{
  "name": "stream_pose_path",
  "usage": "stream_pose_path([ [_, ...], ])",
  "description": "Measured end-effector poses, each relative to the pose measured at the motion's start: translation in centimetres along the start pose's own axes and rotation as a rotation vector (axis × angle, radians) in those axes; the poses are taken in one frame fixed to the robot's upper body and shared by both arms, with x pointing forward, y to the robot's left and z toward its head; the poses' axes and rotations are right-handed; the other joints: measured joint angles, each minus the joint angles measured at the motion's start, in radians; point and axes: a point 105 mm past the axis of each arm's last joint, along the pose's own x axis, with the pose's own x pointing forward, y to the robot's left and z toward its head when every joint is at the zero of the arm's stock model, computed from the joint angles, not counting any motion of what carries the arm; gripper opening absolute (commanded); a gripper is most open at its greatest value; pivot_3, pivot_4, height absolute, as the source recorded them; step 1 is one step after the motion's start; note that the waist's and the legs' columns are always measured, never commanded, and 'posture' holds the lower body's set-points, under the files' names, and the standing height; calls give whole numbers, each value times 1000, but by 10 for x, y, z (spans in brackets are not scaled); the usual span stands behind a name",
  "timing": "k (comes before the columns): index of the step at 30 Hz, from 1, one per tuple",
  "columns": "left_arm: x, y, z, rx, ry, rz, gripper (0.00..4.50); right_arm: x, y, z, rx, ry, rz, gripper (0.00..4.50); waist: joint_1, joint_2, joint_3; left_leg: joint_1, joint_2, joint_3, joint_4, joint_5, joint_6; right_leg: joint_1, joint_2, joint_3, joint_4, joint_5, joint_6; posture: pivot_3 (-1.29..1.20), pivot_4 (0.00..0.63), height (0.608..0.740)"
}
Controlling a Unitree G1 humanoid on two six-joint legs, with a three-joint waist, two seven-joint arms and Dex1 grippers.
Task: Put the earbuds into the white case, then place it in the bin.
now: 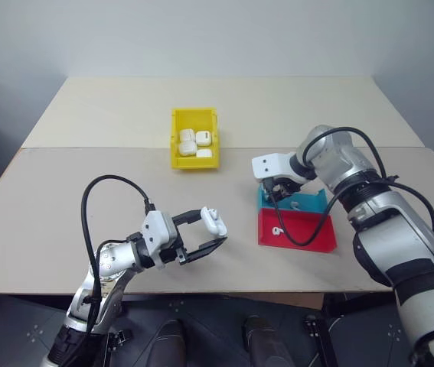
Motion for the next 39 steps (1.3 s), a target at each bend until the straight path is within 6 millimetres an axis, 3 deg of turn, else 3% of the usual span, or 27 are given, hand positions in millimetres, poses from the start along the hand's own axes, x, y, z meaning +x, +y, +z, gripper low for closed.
stream_pose_path([
  [10,1,-2,-1,2,7,-10,2787,0,0,-1,-3,7,-1,2319,0,0,0,0,0,0,0,0,0,0,0,0,0,0,0,0,150,740],
  [13,1,-3,-1,2,7,-13,2787,1,1,-1,-4,7,0,1782,0,0,0,0,0,0,0,0,0,0,0,0,0,0,0,0,150,740],
  [14,1,-3,-1,2,7,-14,2787,2,2,-2,-2,7,2,1415,0,0,0,0,0,0,0,0,0,0,0,0,0,0,0,0,150,740],
  [29,2,-3,-2,2,7,-16,2787,4,4,-4,4,8,3,1415,0,0,0,0,0,0,0,0,0,0,0,0,0,0,0,0,150,740],
  [32,2,-3,-2,2,7,-16,2787,4,3,-4,4,7,0,850,0,0,0,0,0,0,0,0,0,0,0,0,0,0,0,0,150,740],
  [39,2,-3,-2,1,8,-16,2787,4,3,-5,3,9,-11,850,0,0,0,0,0,0,0,0,0,0,0,0,0,0,0,0,150,740],
])
